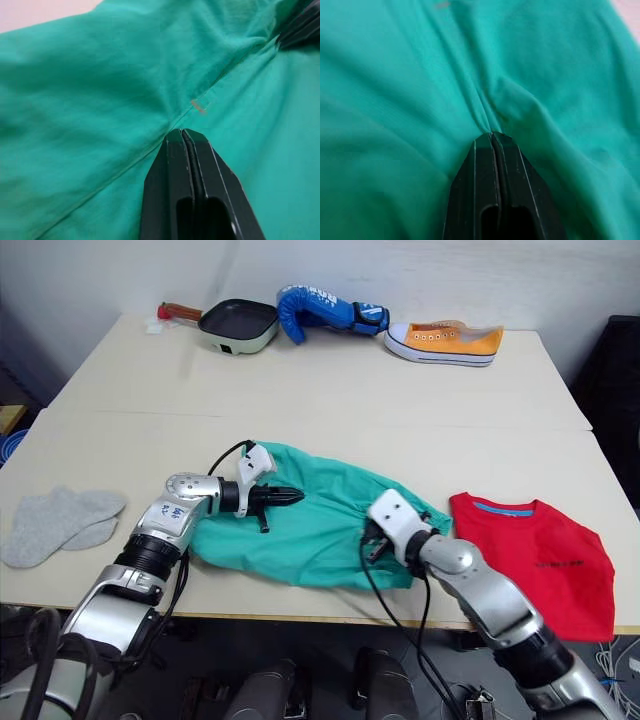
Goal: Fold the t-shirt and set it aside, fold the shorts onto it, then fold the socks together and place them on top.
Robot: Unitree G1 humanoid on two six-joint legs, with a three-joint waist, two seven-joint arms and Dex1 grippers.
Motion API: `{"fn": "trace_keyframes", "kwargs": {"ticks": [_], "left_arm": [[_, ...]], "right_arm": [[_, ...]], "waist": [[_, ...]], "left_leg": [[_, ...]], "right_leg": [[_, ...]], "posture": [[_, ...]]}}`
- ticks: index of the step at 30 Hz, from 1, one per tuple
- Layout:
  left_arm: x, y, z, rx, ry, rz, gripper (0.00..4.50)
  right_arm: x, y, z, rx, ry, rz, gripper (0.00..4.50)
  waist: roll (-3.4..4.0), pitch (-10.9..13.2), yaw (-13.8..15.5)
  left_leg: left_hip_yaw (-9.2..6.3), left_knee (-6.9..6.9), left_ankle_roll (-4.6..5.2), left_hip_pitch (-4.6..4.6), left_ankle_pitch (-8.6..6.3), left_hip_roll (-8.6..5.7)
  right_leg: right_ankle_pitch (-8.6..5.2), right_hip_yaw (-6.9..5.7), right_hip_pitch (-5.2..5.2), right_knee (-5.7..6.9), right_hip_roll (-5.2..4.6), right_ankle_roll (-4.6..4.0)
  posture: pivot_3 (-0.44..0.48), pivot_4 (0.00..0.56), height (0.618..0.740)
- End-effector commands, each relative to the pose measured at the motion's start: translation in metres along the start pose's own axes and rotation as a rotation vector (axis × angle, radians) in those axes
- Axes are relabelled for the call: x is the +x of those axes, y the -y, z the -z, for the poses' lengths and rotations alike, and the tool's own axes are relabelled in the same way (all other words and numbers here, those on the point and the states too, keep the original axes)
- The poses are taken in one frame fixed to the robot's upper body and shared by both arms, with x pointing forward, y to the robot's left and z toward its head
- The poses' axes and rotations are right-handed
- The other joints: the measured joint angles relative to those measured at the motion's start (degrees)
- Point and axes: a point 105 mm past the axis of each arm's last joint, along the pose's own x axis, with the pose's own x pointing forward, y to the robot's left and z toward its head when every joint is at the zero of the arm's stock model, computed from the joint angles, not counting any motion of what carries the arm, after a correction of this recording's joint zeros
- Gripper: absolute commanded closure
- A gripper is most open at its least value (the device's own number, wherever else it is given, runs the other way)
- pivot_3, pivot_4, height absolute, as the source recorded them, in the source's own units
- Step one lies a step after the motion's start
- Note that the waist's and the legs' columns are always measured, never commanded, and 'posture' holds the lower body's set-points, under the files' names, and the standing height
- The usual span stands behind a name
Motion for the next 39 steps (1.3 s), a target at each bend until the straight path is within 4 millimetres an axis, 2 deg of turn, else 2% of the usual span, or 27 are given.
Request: {"fn": "trace_keyframes", "kwargs": {"ticks": [1,4,6,9,11,13,16,17,20,24,28,31,35,39], "left_arm": [[-0.016,-0.018,0.016,-0.037,-0.042,-0.093,4.47],[-0.032,-0.026,-0.004,-0.073,0.055,-0.096,4.47],[-0.042,-0.027,-0.022,-0.091,0.126,-0.076,4.47],[-0.048,-0.021,-0.055,-0.096,0.207,-0.011,4.47],[-0.044,-0.009,-0.078,-0.09,0.26,0.071,4.47],[-0.038,-0.002,-0.087,-0.062,0.262,0.116,4.47],[-0.015,0.003,-0.081,0.006,0.194,0.127,4.47],[-0.007,0.001,-0.074,0.039,0.156,0.107,4.47],[0.009,-0.009,-0.057,0.08,0.103,0.046,4.47],[0.011,-0.029,-0.035,0.076,0.034,-0.065,4.47],[-0.002,-0.048,-0.03,0.055,0.019,-0.155,4.47],[-0.013,-0.056,-0.042,0.044,0.086,-0.186,4.47],[-0.028,-0.046,-0.061,0.047,0.169,-0.032,4.47],[-0.043,-0.026,-0.069,0.117,0.185,0.118,4.47]], "right_arm": [[-0.029,0.043,0.0,0.026,0.006,0.132,4.5],[-0.047,0.056,-0.007,0.036,0.02,0.141,4.5],[-0.053,0.054,-0.024,0.083,0.081,0.108,4.5],[-0.053,0.038,-0.047,0.112,0.154,0.018,4.5],[-0.042,0.022,-0.061,0.121,0.196,-0.042,4.5],[-0.032,0.011,-0.069,0.125,0.213,-0.076,4.5],[-0.007,-0.003,-0.07,0.103,0.192,-0.104,4.5],[0.001,-0.007,-0.069,0.094,0.181,-0.108,4.5],[0.021,-0.012,-0.055,0.036,0.113,-0.096,4.5],[0.021,-0.016,-0.033,-0.028,0.039,-0.112,4.5],[-0.011,-0.023,-0.021,-0.012,0.03,-0.164,4.5],[-0.043,-0.031,-0.018,0.01,0.044,-0.18,4.5],[-0.083,-0.03,-0.02,0.127,0.072,-0.114,4.5],[-0.111,-0.027,-0.015,0.251,0.063,-0.035,4.5]], "waist": [[0.0,0.0,0.05],[0.0,0.0,-0.28],[0.01,0.0,-0.82],[0.02,0.01,-1.13],[0.02,0.02,-1.04],[0.02,0.01,-0.98],[0.03,0.01,-0.56],[0.03,0.01,-0.4],[0.03,0.01,-0.39],[0.02,0.01,-0.36],[0.02,0.01,-0.14],[0.01,0.01,-0.22],[0.0,0.01,-0.23],[0.0,0.0,-0.35]], "left_leg": [[-0.02,0.0,0.02,0.0,0.0,-0.01],[-0.02,0.0,0.03,-0.01,0.01,-0.01],[-0.04,-0.03,0.03,0.0,0.01,0.02],[-0.06,-0.08,-0.03,-0.09,0.05,0.08],[-0.06,-0.07,-0.04,-0.13,0.05,0.08],[-0.06,-0.03,-0.03,-0.13,0.05,0.05],[-0.07,-0.03,-0.03,-0.1,0.05,0.01],[-0.06,-0.03,-0.03,-0.12,0.05,0.0],[-0.02,-0.03,0.0,-0.15,0.06,-0.04],[0.05,-0.07,0.0,-0.42,0.06,-0.03],[0.04,-0.12,0.01,-0.52,0.06,-0.03],[0.05,-0.11,0.04,-0.51,0.05,-0.04],[0.04,-0.1,0.04,-0.5,0.04,-0.02],[0.06,-0.08,0.04,-0.38,0.04,-0.02]], "right_leg": [[0.01,-0.01,0.01,-0.01,-0.01,0.02],[0.02,-0.01,0.0,0.0,-0.01,0.03],[0.02,-0.04,-0.05,0.03,0.01,0.02],[0.0,-0.06,-0.18,0.06,0.07,-0.01],[0.0,-0.08,-0.19,0.06,0.08,-0.01],[0.0,-0.07,-0.16,0.05,0.07,-0.01],[0.0,-0.06,-0.11,0.03,0.06,-0.01],[0.0,-0.06,-0.12,0.03,0.06,-0.01],[0.0,-0.06,-0.14,0.01,0.06,-0.01],[0.0,-0.06,-0.48,0.04,0.08,-0.01],[0.0,-0.1,-0.59,0.0,0.08,-0.01],[0.01,-0.07,-0.57,-0.02,0.07,0.01],[0.01,-0.08,-0.56,0.01,0.07,0.01],[0.01,-0.02,-0.46,0.02,0.09,0.01]], "posture": [[0.0,0.15,0.74],[0.0,0.15,0.74],[0.0,0.15,0.74],[0.0,0.15,0.74],[0.0,0.15,0.74],[0.0,0.15,0.74],[0.0,0.15,0.74],[0.0,0.15,0.74],[0.0,0.15,0.74],[0.0,0.15,0.74],[0.0,0.15,0.74],[0.0,0.15,0.74],[0.0,0.15,0.74],[0.0,0.15,0.74]]}}
